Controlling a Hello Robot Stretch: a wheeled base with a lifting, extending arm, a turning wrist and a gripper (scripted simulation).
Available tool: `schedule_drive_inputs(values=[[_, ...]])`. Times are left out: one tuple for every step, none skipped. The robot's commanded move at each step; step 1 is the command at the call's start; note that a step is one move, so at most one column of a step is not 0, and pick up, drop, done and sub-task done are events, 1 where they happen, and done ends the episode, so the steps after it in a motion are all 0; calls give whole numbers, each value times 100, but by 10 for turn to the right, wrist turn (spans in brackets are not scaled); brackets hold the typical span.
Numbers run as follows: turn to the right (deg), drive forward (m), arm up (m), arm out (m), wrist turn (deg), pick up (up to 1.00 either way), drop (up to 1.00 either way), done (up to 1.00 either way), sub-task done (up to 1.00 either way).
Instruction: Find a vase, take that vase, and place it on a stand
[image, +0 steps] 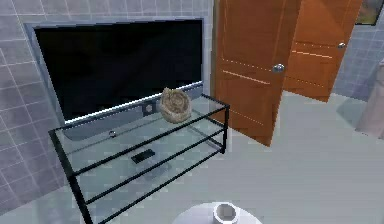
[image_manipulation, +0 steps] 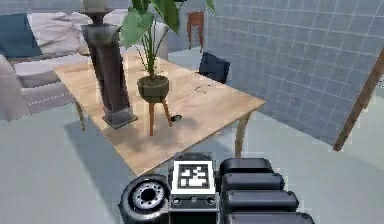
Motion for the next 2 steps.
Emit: schedule_drive_inputs(values=[[0,45,0,0,0,0,0,0,0],[270,0,0,0,0,0,0,0,0]])
